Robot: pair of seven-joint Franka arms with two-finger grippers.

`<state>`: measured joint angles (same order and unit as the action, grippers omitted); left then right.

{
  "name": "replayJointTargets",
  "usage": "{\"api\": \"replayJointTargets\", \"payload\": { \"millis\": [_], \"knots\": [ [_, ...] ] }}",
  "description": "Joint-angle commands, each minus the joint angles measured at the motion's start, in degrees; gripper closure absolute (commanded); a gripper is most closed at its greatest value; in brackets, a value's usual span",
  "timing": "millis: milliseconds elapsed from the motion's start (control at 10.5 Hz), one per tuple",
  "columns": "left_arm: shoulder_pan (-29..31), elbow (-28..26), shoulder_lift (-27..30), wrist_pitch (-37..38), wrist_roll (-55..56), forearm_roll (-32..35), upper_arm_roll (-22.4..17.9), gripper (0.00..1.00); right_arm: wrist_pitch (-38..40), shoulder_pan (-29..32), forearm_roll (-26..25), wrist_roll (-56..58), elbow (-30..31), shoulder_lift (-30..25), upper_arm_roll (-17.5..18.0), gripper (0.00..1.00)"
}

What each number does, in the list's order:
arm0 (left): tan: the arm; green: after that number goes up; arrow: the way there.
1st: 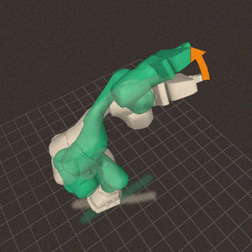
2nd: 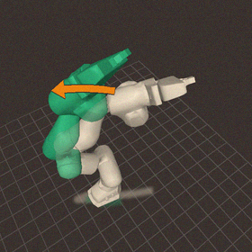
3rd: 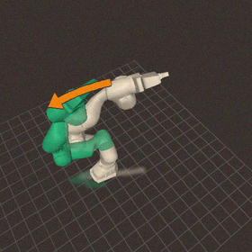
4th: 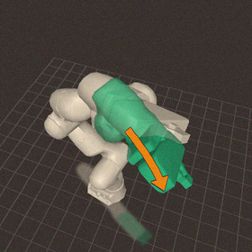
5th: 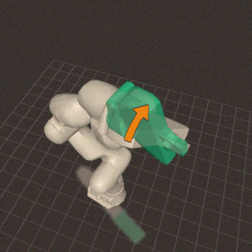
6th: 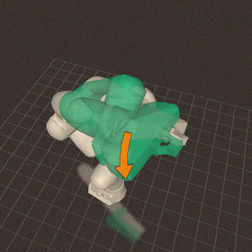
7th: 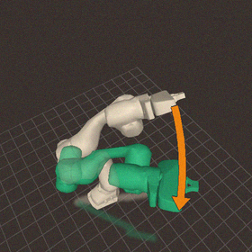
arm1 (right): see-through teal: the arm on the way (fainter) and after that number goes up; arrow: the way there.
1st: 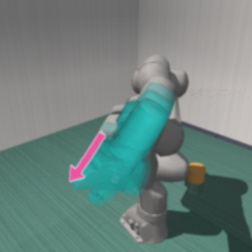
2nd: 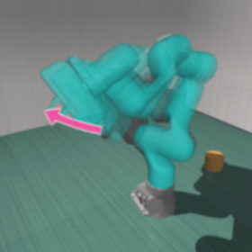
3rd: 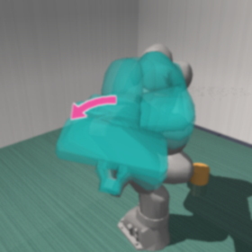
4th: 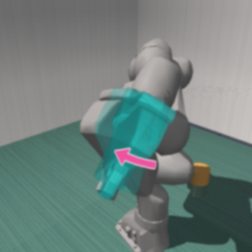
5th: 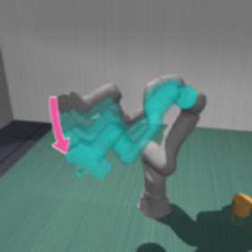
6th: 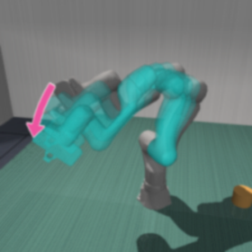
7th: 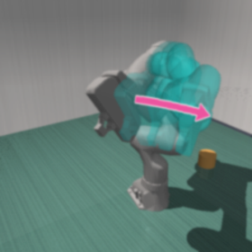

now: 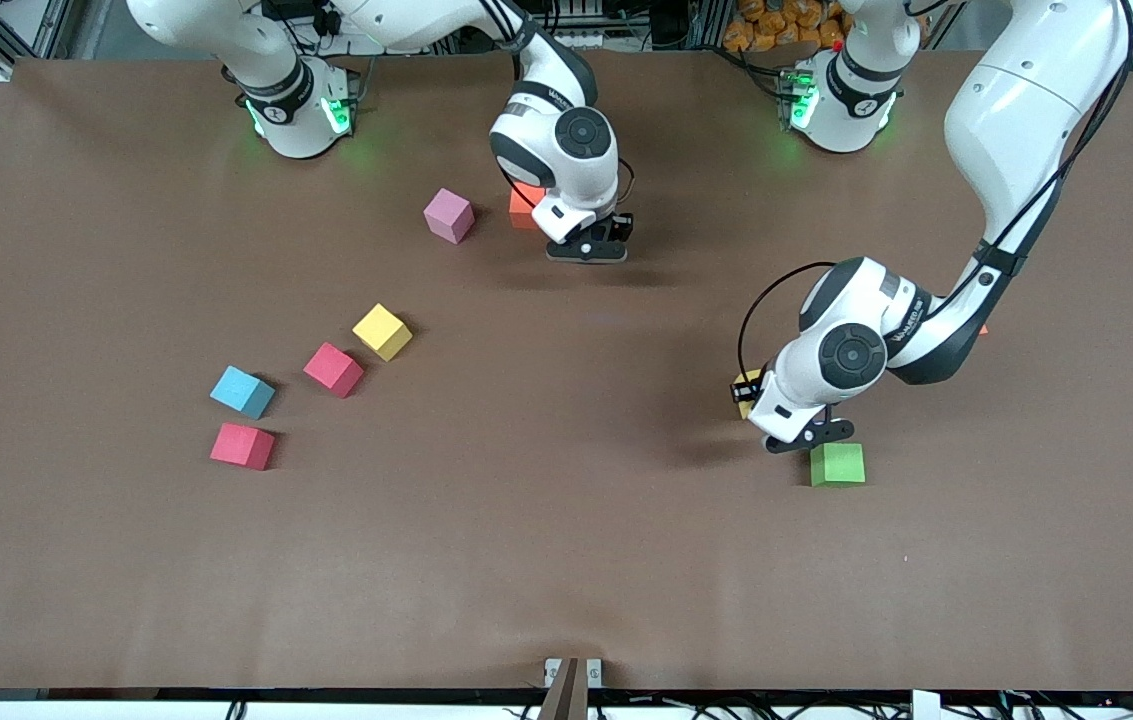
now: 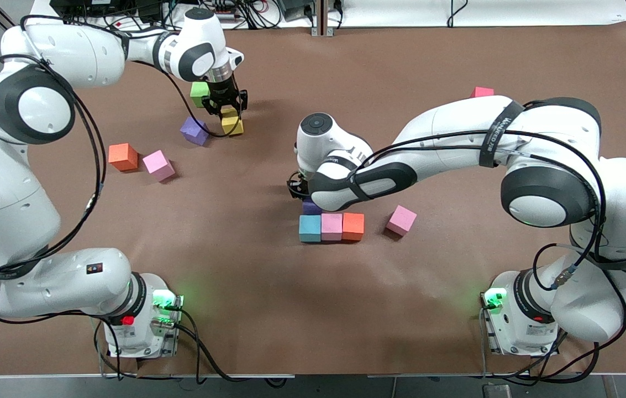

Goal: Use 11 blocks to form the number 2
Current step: 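Carry the blue cube toward the cube row while the left gripper lifts yellow, then lower the blue cube below the cyan cube and open the right gripper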

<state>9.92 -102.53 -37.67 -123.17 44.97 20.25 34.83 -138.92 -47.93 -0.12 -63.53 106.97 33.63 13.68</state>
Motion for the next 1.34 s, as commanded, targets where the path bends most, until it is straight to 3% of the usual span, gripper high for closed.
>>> {"api": "replayJointTargets", "payload": {
  "millis": [0,95,286,382,1240],
  "knots": [
    [-0.34,0.84,-0.04,1.53,-0.14,1.46,-0.02,0.43,-0.21,-0.94,-1.29,-1.6,-0.44,0.39,-0.41,0.51],
    [-0.34,0.84,-0.04,1.53,-0.23,1.46,-0.02,0.43,-0.12,-0.94,-1.29,-2.3,-0.44,0.39,-0.41,0.47],
    [-0.34,0.84,-0.04,1.53,-0.23,1.46,-0.02,0.43,-0.21,-0.94,-1.29,-3.88,-0.44,0.47,-0.41,0.25],
    [-0.26,0.84,-0.04,1.53,-0.23,1.46,-0.02,0.44,-0.21,-0.85,-1.29,-3.89,-0.44,0.47,-0.41,0.21],
    [-1.13,2.16,0.49,3.64,0.21,1.46,0.5,0.46,0.14,0.29,-1.29,-3.8,-0.53,-0.5,-0.41,0.19]
  ]
}}
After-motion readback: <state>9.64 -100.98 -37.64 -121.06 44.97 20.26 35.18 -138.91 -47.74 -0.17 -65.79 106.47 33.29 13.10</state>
